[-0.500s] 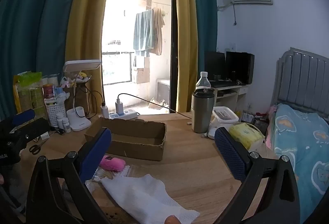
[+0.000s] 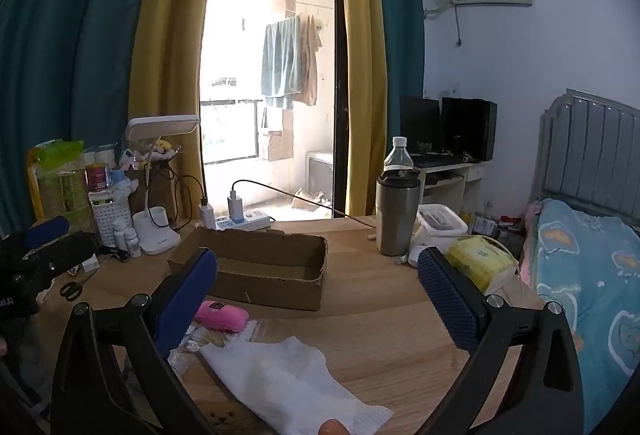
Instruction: Organize soft objects
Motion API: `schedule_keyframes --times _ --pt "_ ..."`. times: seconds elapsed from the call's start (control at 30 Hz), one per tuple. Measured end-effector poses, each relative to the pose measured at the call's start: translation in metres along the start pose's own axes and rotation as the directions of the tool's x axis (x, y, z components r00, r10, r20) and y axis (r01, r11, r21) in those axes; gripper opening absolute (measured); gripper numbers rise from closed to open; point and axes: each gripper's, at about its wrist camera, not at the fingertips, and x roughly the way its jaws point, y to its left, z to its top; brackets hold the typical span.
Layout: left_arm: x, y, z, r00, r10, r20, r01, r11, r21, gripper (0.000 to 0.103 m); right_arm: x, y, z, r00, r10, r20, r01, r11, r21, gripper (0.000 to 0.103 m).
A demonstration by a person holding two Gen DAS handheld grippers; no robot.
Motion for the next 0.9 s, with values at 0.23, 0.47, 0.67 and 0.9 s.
schedule_keyframes --times 0.23,0.47,0.67,0.9 --pt "-0.0031 -0.0006 -0.0003 1.000 0.008 0.007 -0.008 1.000 0.002 0.102 -0.0028 0.0009 0.0013 1.000 0.003 -0.003 -0.003 1.000 -0.001 0.102" --pt "-0.0037 -0.0010 -0.0004 1.000 0.006 0.005 -0.006 1.000 -0.001 0.102 -0.0039 0.0003 0.0020 1.000 0.005 -0.005 -0.005 1.000 -0.001 0.102" --pt "-0.0039 -0.0011 -0.0010 1.000 0.003 -0.001 -0.003 1.000 -0.008 0.102 -0.0039 0.0013 0.0023 1.000 0.005 -0.006 -0.005 1.000 0.000 0.102" --pt "-0.0040 -0.0010 -0.0009 1.000 0.003 0.000 -0.003 1.000 -0.009 0.102 -0.0042 0.0010 0.0023 1.000 0.006 -0.005 -0.006 1.000 0.000 0.102"
